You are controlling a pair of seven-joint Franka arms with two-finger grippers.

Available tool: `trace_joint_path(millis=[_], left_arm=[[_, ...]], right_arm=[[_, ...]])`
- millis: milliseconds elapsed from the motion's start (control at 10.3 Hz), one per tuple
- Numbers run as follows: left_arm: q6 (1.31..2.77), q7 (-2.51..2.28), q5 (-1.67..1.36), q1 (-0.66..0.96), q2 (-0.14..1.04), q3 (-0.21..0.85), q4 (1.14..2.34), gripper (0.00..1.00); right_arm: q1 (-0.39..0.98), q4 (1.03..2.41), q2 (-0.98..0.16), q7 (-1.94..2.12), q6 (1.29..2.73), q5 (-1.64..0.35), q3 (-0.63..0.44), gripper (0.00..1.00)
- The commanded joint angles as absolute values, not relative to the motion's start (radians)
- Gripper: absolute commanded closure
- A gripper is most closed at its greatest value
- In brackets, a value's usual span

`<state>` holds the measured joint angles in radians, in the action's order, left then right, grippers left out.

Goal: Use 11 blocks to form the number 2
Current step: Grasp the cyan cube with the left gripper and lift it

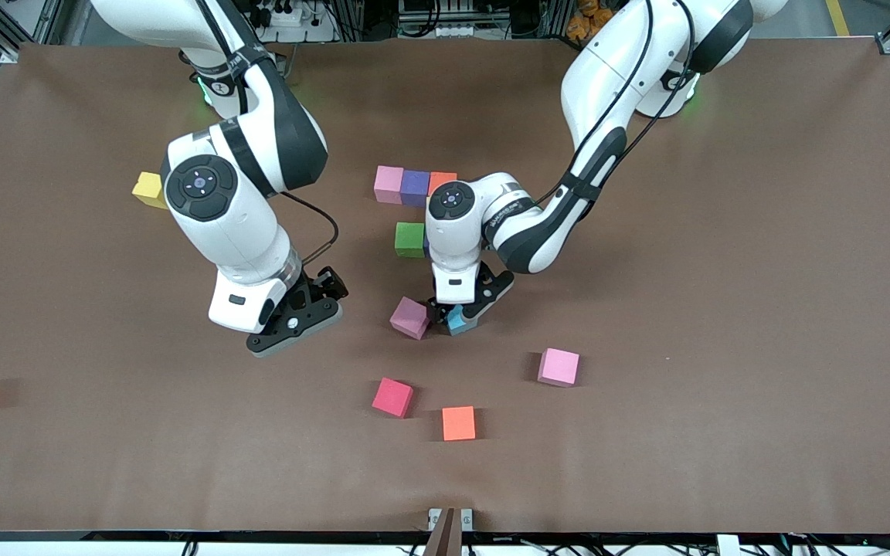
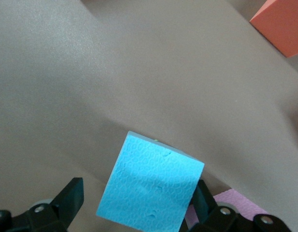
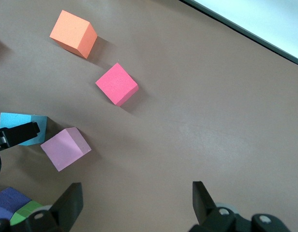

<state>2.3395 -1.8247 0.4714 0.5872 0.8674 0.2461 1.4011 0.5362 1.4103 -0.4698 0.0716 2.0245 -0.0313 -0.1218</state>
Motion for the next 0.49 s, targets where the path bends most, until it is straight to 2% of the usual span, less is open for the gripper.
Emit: trace_joint_path(millis=[0,98,195,293,390], left_arm=[[2.342,-1.816,0.459,0.592,0.870,0.241,1.393,0.00],[2.342,-1.822,0.460,0.592,0.871,0.241,1.393,0.00],[2.342,-1.824,0.456,0.592,0.871,0.241,1.393,0.41],[2.342,-1.824,0.453,0.591,0.871,0.239,1.393,0.88],[2.342,-1.825,0.454,0.592,0.871,0.239,1.394,1.00]], right_arm=[[0.526,1.384,-0.482,0.052,2.019,-0.009,-0.110,0.00],[0.526,1.384,-0.482,0.052,2.017,-0.009,-0.110,0.00],[0.526,1.384,-0.482,0.052,2.019,-0.009,-0.110,0.00],[0.526,1.384,-0.482,0.052,2.017,-0.009,-0.110,0.00],[0.526,1.385,-0.482,0.052,2.017,-0.009,-0.110,0.00]])
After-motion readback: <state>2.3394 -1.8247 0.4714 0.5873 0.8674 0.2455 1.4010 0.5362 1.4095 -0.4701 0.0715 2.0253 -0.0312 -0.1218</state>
